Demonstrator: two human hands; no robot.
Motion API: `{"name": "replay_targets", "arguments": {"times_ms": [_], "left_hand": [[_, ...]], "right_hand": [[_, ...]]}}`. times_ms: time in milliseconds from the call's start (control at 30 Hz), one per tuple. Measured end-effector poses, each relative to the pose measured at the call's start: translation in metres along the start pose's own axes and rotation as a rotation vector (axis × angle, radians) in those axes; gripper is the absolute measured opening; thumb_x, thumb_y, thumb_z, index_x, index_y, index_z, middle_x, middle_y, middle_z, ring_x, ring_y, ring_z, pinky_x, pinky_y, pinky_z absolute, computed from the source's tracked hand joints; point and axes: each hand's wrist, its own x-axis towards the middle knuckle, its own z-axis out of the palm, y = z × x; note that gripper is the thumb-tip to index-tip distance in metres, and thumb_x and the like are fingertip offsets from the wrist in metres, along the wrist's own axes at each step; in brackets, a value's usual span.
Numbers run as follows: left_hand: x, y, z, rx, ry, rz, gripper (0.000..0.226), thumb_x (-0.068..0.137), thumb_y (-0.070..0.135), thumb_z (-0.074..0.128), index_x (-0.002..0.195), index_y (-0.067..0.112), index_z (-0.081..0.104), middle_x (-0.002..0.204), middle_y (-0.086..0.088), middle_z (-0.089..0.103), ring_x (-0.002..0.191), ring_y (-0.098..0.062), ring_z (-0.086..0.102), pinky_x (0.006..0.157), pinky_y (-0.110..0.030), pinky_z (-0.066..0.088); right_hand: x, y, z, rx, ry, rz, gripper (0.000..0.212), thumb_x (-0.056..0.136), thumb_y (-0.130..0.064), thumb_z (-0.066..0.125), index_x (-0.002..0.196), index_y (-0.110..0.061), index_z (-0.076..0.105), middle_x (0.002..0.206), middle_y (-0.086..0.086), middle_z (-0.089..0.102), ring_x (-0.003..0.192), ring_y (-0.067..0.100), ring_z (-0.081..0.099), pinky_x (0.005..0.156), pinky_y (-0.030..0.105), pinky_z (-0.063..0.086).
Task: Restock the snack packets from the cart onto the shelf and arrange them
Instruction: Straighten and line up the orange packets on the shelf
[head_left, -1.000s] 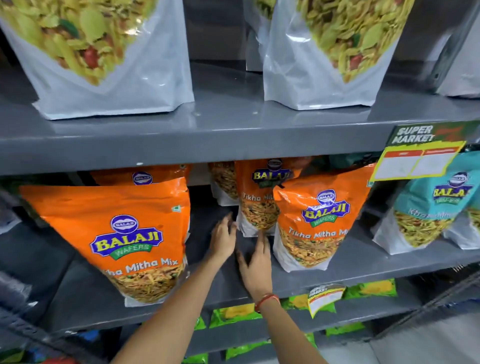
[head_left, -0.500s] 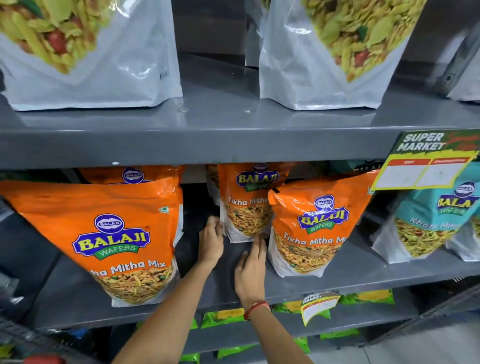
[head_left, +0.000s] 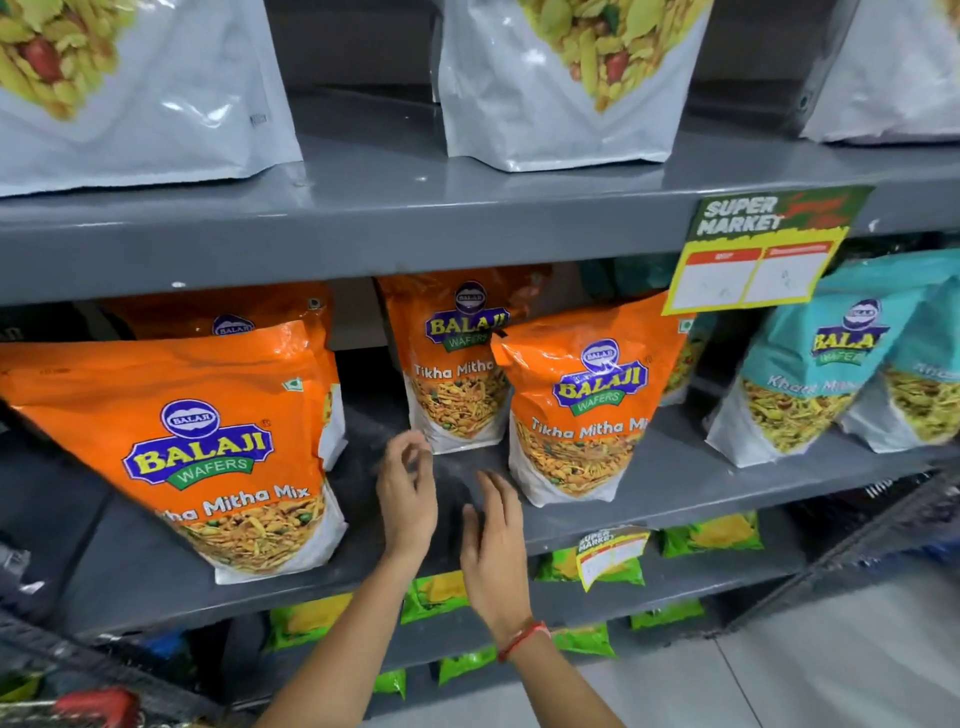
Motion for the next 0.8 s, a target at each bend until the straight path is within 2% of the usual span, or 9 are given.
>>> {"name": "replay_targets", "arguments": {"times_ms": [100,167,267,367,500,567,667,733,800], "left_hand": [[-0.026,0.012,0.012,-0.076,-0.145,0.013,0.014,0.093,0.013,0.049,0.105,0.013,0.056,0.096,0.005,0.062,0.089,0.005,0.059,0.073,-0.004,0.045],[-0.031,0.018,0.022,-0.108,-0.269,-0.003,0.015,0.093,0.021,0.05,0.107,0.02,0.054,0.101,0.01,0.061,0.097,0.004,0.057,0.075,-0.002,0.044],[-0.03,0.029,0.038,-0.174,-0.443,-0.09,0.041,0.089,0.047,0.048,0.125,0.026,0.049,0.123,0.013,0.055,0.112,0.007,0.05,0.081,0.004,0.038],[-0.028,0.032,0.051,-0.195,-0.559,-0.107,0.075,0.073,0.075,0.042,0.138,0.039,0.032,0.139,0.021,0.041,0.122,0.01,0.04,0.095,-0.008,0.035],[-0.032,0.034,0.058,-0.203,-0.567,-0.162,0.088,0.064,0.081,0.045,0.139,0.037,0.031,0.137,0.02,0.043,0.128,-0.002,0.041,0.105,-0.028,0.033],[-0.034,0.034,0.056,-0.229,-0.538,-0.174,0.08,0.066,0.079,0.048,0.134,0.038,0.037,0.136,0.016,0.049,0.127,-0.003,0.044,0.104,-0.028,0.037],[-0.038,0.032,0.045,-0.229,-0.474,-0.194,0.075,0.063,0.081,0.048,0.126,0.039,0.043,0.127,0.019,0.055,0.119,0.003,0.049,0.093,-0.018,0.042],[-0.041,0.032,0.033,-0.224,-0.405,-0.201,0.065,0.064,0.078,0.048,0.118,0.042,0.046,0.116,0.024,0.058,0.107,0.01,0.055,0.08,-0.008,0.045],[-0.044,0.03,0.019,-0.244,-0.326,-0.189,0.076,0.06,0.082,0.049,0.12,0.034,0.047,0.111,0.023,0.058,0.096,0.018,0.057,0.072,-0.003,0.046]], "right_hand": [[-0.013,0.005,-0.035,-0.021,0.149,-0.033,0.037,0.096,-0.031,0.039,0.129,-0.016,0.049,0.13,-0.005,0.044,0.124,-0.001,0.035,0.103,-0.001,0.018],[-0.01,0.011,-0.061,-0.022,0.289,-0.03,0.039,0.094,-0.037,0.038,0.125,-0.015,0.051,0.122,-0.004,0.045,0.119,0.002,0.038,0.102,0.001,0.021],[0.006,0.025,-0.097,-0.02,0.465,0.068,0.06,0.089,-0.057,0.039,0.127,-0.011,0.048,0.124,0.009,0.046,0.119,0.016,0.04,0.101,0.019,0.028],[0.027,0.039,-0.12,0.156,0.347,0.237,0.08,0.08,-0.065,0.047,0.141,-0.017,0.032,0.143,0.005,0.034,0.129,0.009,0.032,0.102,0.028,0.028],[0.048,0.043,-0.126,0.388,0.092,0.177,0.067,0.08,-0.058,0.058,0.137,-0.034,0.035,0.14,-0.01,0.046,0.129,0.002,0.043,0.103,0.021,0.041],[0.05,0.043,-0.12,0.397,0.076,0.18,0.072,0.074,-0.066,0.059,0.135,-0.035,0.037,0.134,-0.009,0.051,0.125,0.003,0.048,0.101,0.025,0.044],[0.045,0.044,-0.108,0.397,0.072,0.192,0.077,0.073,-0.068,0.06,0.136,-0.033,0.036,0.137,-0.002,0.05,0.129,0.014,0.046,0.108,0.045,0.041],[0.039,0.04,-0.098,0.393,0.039,0.173,0.074,0.073,-0.067,0.061,0.134,-0.033,0.037,0.135,-0.002,0.05,0.13,0.016,0.045,0.107,0.05,0.041],[0.032,0.035,-0.088,0.375,-0.005,0.152,0.072,0.074,-0.065,0.062,0.133,-0.033,0.038,0.133,-0.003,0.051,0.129,0.015,0.046,0.106,0.049,0.042]]}}
